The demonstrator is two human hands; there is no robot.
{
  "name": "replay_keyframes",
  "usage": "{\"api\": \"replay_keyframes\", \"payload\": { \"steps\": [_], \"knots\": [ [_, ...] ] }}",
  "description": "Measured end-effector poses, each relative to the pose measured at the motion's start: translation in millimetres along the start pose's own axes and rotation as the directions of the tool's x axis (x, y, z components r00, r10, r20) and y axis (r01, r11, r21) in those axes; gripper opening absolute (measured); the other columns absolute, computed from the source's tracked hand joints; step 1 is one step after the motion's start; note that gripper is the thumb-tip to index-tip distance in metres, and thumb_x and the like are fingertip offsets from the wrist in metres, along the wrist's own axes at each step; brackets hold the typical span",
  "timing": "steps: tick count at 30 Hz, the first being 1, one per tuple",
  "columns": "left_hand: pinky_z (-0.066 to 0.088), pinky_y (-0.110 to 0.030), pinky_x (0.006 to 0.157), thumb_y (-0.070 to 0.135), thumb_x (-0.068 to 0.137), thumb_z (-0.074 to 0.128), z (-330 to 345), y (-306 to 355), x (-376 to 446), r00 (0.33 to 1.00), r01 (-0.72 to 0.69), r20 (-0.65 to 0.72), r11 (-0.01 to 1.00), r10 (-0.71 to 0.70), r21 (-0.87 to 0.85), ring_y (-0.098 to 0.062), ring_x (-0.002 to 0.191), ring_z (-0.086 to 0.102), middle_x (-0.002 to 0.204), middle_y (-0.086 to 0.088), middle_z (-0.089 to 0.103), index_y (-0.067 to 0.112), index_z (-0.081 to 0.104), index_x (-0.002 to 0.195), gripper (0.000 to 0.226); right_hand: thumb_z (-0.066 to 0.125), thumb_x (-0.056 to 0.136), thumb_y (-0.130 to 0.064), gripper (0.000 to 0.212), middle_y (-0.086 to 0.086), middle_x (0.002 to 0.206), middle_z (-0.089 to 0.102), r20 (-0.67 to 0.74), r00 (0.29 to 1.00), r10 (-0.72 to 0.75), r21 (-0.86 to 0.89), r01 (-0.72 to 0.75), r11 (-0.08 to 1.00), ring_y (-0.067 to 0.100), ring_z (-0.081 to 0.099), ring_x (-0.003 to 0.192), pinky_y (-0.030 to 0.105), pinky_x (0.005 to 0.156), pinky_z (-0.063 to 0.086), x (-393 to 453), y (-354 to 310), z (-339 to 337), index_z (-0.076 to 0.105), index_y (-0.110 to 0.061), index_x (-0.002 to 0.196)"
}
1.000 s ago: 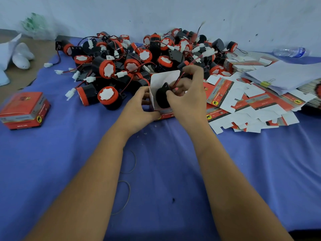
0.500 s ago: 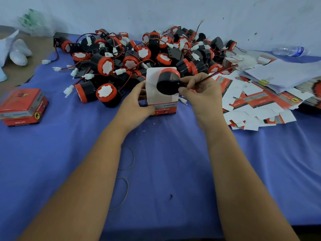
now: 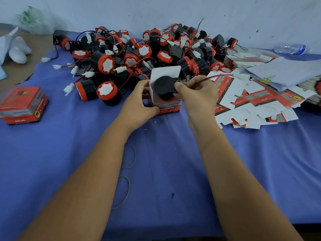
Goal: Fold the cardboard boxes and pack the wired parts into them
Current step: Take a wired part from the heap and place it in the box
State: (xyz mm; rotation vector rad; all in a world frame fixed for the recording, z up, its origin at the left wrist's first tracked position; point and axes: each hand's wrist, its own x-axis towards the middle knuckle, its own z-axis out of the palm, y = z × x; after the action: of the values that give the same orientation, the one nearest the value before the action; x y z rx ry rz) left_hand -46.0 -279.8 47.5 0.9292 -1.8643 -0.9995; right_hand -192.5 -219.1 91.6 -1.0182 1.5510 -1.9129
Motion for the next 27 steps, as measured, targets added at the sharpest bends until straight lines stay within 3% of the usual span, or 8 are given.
{"api": "replay_keyframes", "payload": {
  "steps": [6, 8, 10, 12, 16, 20, 24, 27],
  "knots": [
    [0.04, -0.03, 0.112, 0.004, 0.088, 0.066, -1.2, 3.4, 0.5, 0.999, 0.029, 0.02, 0.999, -0.029, -0.04, -0.004, 0.137, 0.041, 0.152, 0.01, 0.042, 0.03, 0.019, 0.157, 0.088, 0.062, 0.08, 0.019, 0.034, 0.005, 0.078, 0.067, 0.13, 0.979, -0.159, 0.217, 0.129, 0.968, 0.014, 0.067, 0.073, 0.023, 0.069, 0.054, 6.8, -9.2, -16.9, 0.044, -0.01, 0.08],
    [0.037, -0.032, 0.114, 0.006, 0.091, 0.061, 1.7, 12.6, -1.3, 0.99, -0.052, -0.131, 0.997, 0.045, -0.049, -0.006, 0.14, 0.037, 0.152, 0.01, 0.039, 0.025, 0.028, 0.154, 0.073, 0.059, 0.081, 0.022, 0.036, 0.008, 0.081, 0.067, 0.169, 0.972, -0.165, 0.229, 0.125, 0.965, 0.015, 0.068, 0.076, 0.024, 0.068, 0.054, 8.2, -7.8, -19.4, 0.042, -0.01, 0.078],
    [0.048, -0.028, 0.097, 0.009, 0.088, 0.053, 0.8, 23.0, -3.4, 0.919, -0.193, -0.354, 0.981, 0.174, -0.019, -0.006, 0.116, 0.053, 0.13, 0.012, 0.051, 0.019, 0.05, 0.138, 0.051, 0.059, 0.081, 0.022, 0.038, 0.007, 0.083, 0.069, 0.209, 0.959, -0.193, 0.256, 0.137, 0.957, 0.016, 0.068, 0.08, 0.024, 0.071, 0.054, 9.3, -7.8, -19.8, 0.04, -0.01, 0.077],
    [0.049, -0.024, 0.072, 0.017, 0.091, 0.048, -1.7, 32.6, -5.3, 0.867, -0.28, -0.448, 0.957, 0.219, -0.073, -0.011, 0.084, 0.056, 0.105, 0.007, 0.059, 0.019, 0.06, 0.12, 0.031, 0.058, 0.08, 0.023, 0.038, 0.004, 0.083, 0.071, 0.264, 0.935, -0.237, 0.309, 0.151, 0.939, 0.018, 0.069, 0.084, 0.026, 0.076, 0.054, 8.6, -9.1, -19.6, 0.04, -0.011, 0.075],
    [0.047, -0.02, 0.054, 0.036, 0.099, 0.042, -2.5, 47.3, -5.2, 0.947, -0.213, -0.299, 0.921, 0.114, -0.326, -0.012, 0.064, 0.061, 0.09, -0.001, 0.066, 0.025, 0.059, 0.118, 0.028, 0.059, 0.078, 0.025, 0.042, -0.004, 0.082, 0.072, 0.381, 0.88, -0.284, 0.28, 0.183, 0.942, 0.012, 0.068, 0.088, 0.026, 0.082, 0.053, 3.8, -11.8, -18.0, 0.041, -0.012, 0.071],
    [0.057, -0.029, 0.072, 0.033, 0.094, 0.055, -7.5, 49.6, -1.6, 0.981, -0.111, -0.194, 0.867, 0.017, -0.486, -0.018, 0.083, 0.072, 0.097, 0.003, 0.073, 0.026, 0.058, 0.122, 0.029, 0.061, 0.079, 0.02, 0.042, 0.006, 0.086, 0.07, 0.426, 0.865, -0.265, 0.157, 0.218, 0.963, 0.016, 0.067, 0.092, 0.03, 0.086, 0.053, 1.5, -13.2, -18.0, 0.038, -0.013, 0.068],
    [0.057, -0.029, 0.078, 0.019, 0.088, 0.07, -11.6, 43.4, -1.7, 0.98, -0.113, -0.199, 0.878, 0.021, -0.465, -0.02, 0.098, 0.072, 0.097, 0.002, 0.075, 0.025, 0.058, 0.12, 0.035, 0.058, 0.093, -0.004, 0.015, 0.019, 0.093, 0.069, 0.42, 0.884, -0.205, 0.154, 0.154, 0.976, 0.031, 0.067, 0.095, 0.04, 0.088, 0.056, 1.1, -12.5, -15.9, 0.048, -0.008, 0.082],
    [0.057, -0.034, 0.09, 0.008, 0.088, 0.071, -14.8, 42.0, -1.2, 0.967, -0.145, -0.253, 0.897, 0.039, -0.418, -0.021, 0.112, 0.066, 0.115, -0.008, 0.068, 0.014, 0.054, 0.129, 0.045, 0.045, 0.103, -0.019, 0.018, 0.011, 0.089, 0.071, 0.266, 0.96, -0.084, 0.263, 0.012, 0.965, 0.026, 0.066, 0.079, 0.031, 0.068, 0.056, 7.1, -14.9, -17.0, 0.054, -0.009, 0.091]
  ]
}}
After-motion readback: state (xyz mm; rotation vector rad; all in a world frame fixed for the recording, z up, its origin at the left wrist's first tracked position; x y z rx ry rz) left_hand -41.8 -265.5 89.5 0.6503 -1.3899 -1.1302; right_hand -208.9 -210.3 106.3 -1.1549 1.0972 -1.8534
